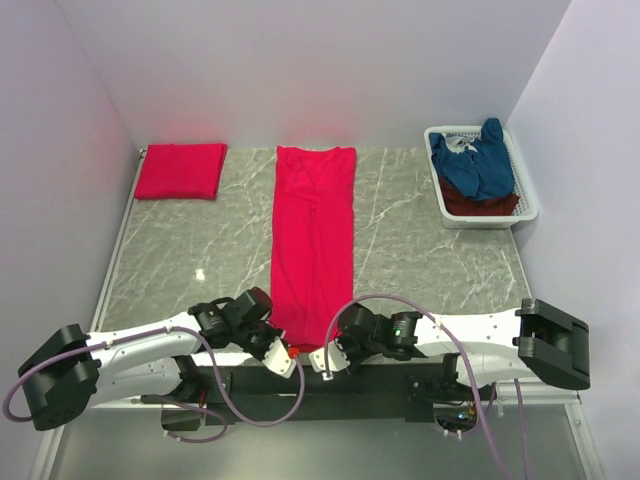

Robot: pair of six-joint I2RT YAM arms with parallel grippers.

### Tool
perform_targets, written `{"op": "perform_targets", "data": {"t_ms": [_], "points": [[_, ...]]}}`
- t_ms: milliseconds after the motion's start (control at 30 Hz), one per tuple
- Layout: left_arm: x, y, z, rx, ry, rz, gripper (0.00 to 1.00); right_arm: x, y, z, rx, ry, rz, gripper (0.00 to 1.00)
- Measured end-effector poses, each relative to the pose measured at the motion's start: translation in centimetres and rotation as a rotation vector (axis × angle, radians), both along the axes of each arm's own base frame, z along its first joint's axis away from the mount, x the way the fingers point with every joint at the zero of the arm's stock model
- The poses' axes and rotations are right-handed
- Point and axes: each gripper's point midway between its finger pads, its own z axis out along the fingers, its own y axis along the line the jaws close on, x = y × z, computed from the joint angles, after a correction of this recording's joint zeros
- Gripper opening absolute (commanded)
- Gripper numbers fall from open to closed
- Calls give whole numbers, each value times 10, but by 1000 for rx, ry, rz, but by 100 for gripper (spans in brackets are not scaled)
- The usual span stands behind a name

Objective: Fold and stack the t-shirts
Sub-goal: Fold the tshirt

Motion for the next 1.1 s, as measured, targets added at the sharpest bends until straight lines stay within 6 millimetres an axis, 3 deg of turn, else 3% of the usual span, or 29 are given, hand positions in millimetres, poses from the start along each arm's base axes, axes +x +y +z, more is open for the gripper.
{"op": "perform_targets", "data": {"t_ms": [200, 400, 600, 667, 900, 1100], "points": [[-1, 3, 10, 4, 4, 13, 1, 0, -7, 5, -13, 7, -37, 0], [-2, 1, 52, -97, -35, 34, 0, -3, -10, 41, 58, 18, -84, 0], [0, 7, 63, -101, -10, 98, 0, 10, -10, 55, 69, 10, -131, 0], [13, 9, 69, -111, -12, 149, 0, 25, -13, 61, 78, -11, -165, 0], [85, 17, 85, -141, -31, 333, 0, 78, -16, 82, 106, -113, -214, 0], [147, 15, 86, -159, -69, 391, 0, 143, -15, 86, 66, -173, -252, 0]]}}
